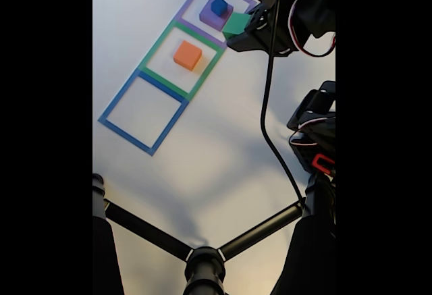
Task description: Tower of hanoi
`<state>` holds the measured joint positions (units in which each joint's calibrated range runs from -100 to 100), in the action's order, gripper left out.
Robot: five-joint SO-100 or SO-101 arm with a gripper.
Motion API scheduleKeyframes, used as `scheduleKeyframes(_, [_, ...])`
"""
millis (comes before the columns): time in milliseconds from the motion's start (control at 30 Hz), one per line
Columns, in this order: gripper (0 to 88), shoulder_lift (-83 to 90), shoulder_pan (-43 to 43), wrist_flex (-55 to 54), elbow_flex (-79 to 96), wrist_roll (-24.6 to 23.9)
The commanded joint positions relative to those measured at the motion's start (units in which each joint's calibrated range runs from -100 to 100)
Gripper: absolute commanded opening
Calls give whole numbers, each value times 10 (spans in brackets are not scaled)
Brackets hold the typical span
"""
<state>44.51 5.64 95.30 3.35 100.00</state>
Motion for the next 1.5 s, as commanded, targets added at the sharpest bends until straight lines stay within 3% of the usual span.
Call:
scheduleKeyframes(0, [76, 60, 41, -61, 81, 0])
scheduleKeyframes(267, [80, 149, 80, -292, 350, 0])
scheduleKeyframes(500, [83, 193, 67, -566, 610, 0])
scheduleKeyframes(700, [83, 149, 45, -778, 734, 0])
scheduleKeyframes(1067, [82, -53, 17, -1089, 800, 0])
scheduleKeyframes(1467, [84, -234, 13, -1233, 748, 0])
